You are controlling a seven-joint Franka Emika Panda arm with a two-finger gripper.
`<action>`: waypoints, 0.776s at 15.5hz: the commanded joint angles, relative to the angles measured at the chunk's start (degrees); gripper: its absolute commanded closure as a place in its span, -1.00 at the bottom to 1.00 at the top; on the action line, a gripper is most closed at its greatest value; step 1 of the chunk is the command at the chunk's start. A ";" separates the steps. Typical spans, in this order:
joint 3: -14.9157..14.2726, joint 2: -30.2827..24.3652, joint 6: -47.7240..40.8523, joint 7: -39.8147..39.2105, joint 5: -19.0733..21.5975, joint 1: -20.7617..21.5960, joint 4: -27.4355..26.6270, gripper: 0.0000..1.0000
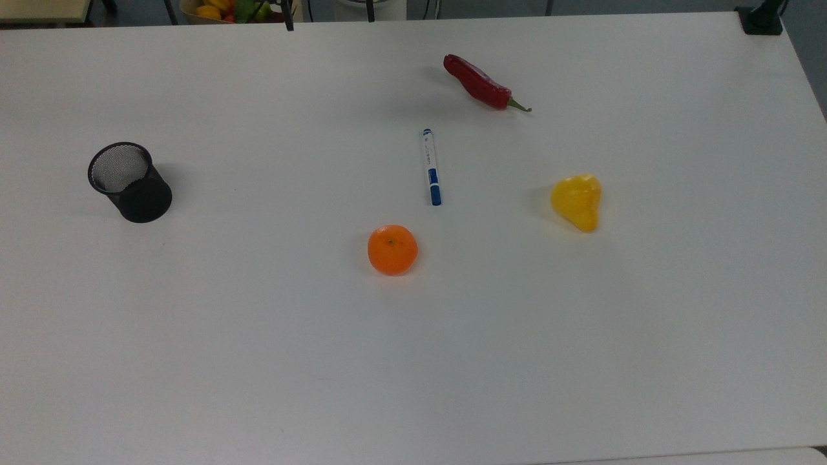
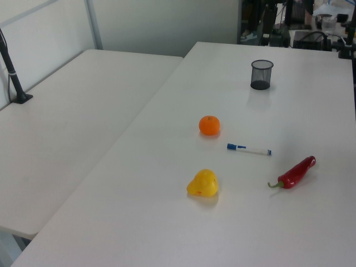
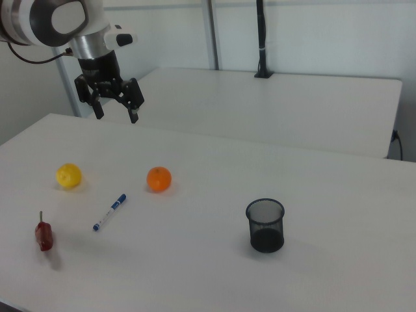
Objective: Place marker
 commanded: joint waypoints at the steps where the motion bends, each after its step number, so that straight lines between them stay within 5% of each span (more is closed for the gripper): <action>1: -1.24 -1.20 0.56 -0.48 1.26 1.58 -1.53 -1.00; 12: -0.72 -0.14 1.35 -1.27 0.91 2.46 -3.99 -1.00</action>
